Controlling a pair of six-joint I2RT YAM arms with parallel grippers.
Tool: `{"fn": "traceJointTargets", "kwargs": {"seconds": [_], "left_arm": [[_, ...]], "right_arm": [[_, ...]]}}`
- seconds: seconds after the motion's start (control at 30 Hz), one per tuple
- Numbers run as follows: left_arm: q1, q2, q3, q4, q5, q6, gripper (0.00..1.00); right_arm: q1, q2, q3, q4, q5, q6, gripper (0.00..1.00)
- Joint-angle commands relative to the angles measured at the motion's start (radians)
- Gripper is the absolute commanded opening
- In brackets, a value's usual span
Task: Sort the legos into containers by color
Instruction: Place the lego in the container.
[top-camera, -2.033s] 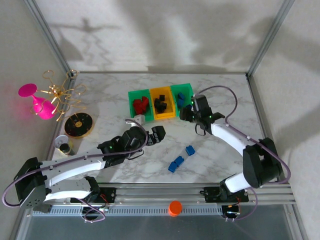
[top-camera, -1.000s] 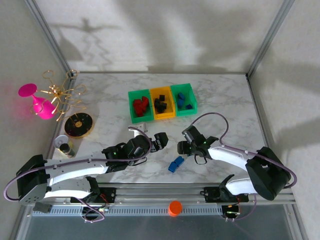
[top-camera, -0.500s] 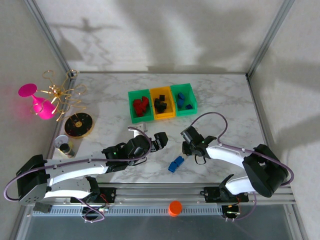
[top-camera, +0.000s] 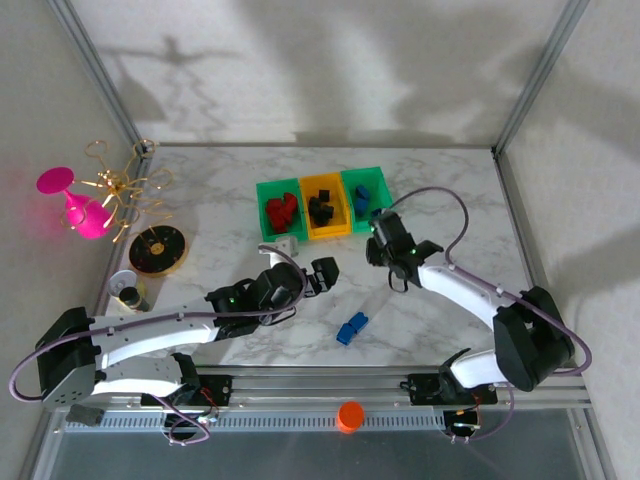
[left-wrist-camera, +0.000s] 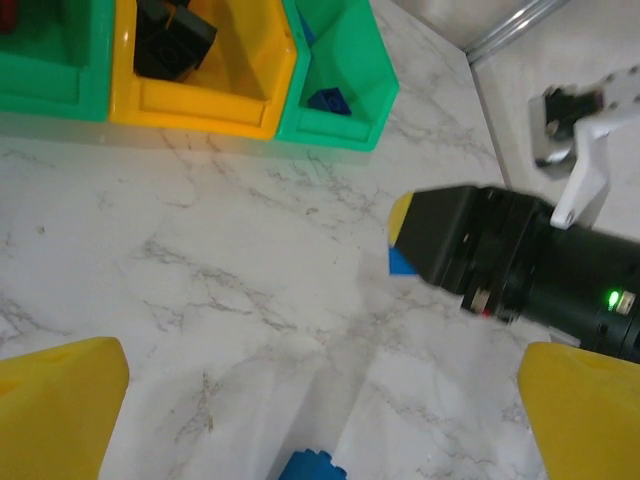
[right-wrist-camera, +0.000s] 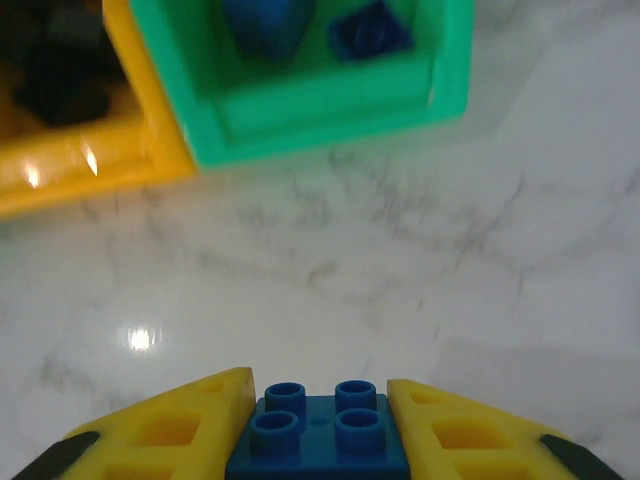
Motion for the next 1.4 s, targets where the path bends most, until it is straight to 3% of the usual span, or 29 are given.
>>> {"fn": "traceJointTargets", "kwargs": {"seconds": [0.0,0.53,0.73,1.0,1.37], "left_arm": [[0.035,0.007,0.044,-0.028,-0.018,0.047,1.0],[0.183,0.07,0.095,0.003,0.089,0.118,1.0],[0.205,0.088,0.094,0.018,0.115,0.12,1.0],[0.209,0.089,0.101,0.018,0.128,0.125,1.0],[0.2,0.018,0.052,0.014,0.161,0.092,1.0]], "right_arm": [[-0.042,0.086,0.09,0.047,0.028,-0.065,0.29],[-0.148,0.539,0.561,0.097,0.103,-0.241,0.29],[-0.159,0.61,0.642,0.084,0.124,-0.272,0.38],[-0.157,0.556,0.629,0.085,0.099,-0.267,0.52],[-0.1,0.308,0.426,0.073,-0.001,-0.193,0.57]]}}
